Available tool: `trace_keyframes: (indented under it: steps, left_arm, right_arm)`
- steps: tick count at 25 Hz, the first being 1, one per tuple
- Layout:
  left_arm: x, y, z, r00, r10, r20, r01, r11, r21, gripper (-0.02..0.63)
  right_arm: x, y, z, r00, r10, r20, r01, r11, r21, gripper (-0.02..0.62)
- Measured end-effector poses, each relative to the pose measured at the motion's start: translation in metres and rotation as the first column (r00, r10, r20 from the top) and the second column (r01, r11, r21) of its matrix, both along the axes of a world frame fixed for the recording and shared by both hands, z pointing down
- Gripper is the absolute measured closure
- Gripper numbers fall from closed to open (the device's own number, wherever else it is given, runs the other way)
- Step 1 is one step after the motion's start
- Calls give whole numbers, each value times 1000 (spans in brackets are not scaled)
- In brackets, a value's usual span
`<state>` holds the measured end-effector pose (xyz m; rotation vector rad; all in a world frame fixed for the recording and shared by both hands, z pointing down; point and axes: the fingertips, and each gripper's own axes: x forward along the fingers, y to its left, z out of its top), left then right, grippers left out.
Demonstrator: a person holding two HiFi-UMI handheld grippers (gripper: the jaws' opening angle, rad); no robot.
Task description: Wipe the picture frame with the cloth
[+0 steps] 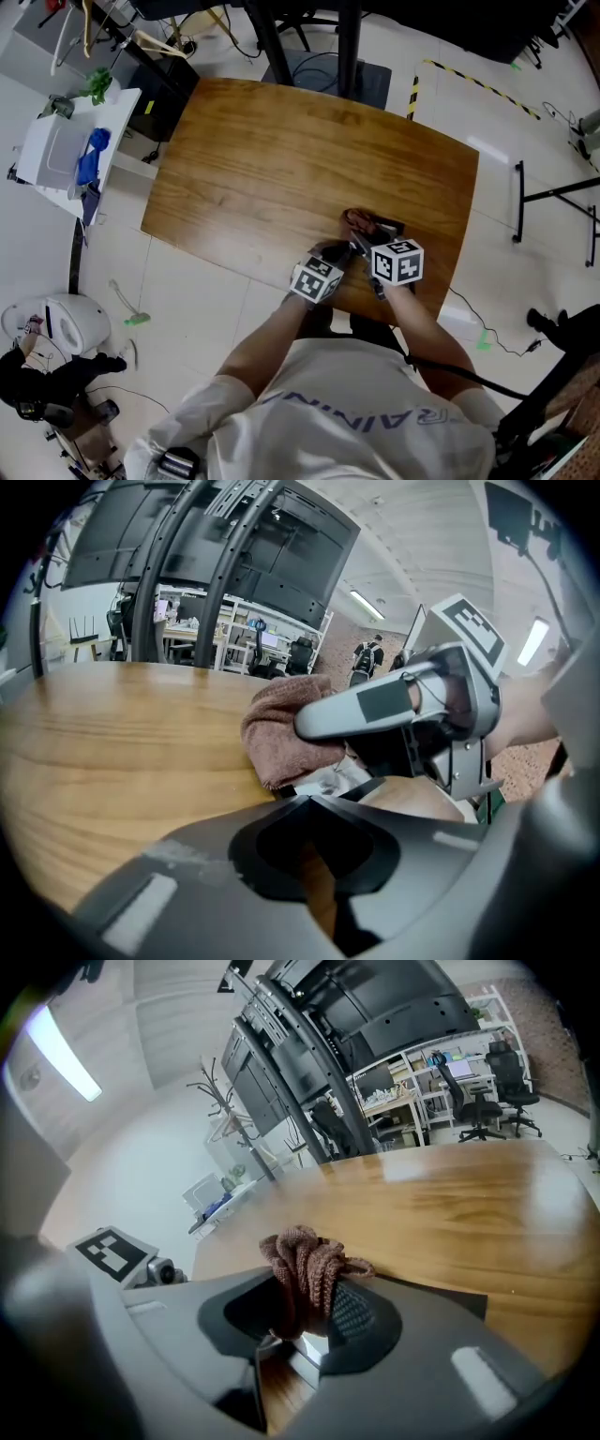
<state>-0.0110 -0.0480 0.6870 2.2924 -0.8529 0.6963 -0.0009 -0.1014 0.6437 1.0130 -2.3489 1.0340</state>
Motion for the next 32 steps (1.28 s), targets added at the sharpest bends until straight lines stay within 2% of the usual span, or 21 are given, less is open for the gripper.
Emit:
trace_keyframes:
  steps: [11, 23, 32]
  left_arm:
    - [0, -1, -1, 1000, -5, 4, 5, 1000, 17, 600]
    - [-2, 1, -2, 1000, -19, 7, 19, 1000, 21, 600]
    - [-2, 1, 0, 1000, -24, 11, 23, 999, 25, 600]
  right_arm:
    - [25, -3, 23, 991, 43, -129, -50, 997, -53, 474]
    - [76, 3, 21, 981, 98, -169, -108, 993, -52, 474]
    - [132, 9, 15, 962, 200, -183, -210, 977, -36, 474]
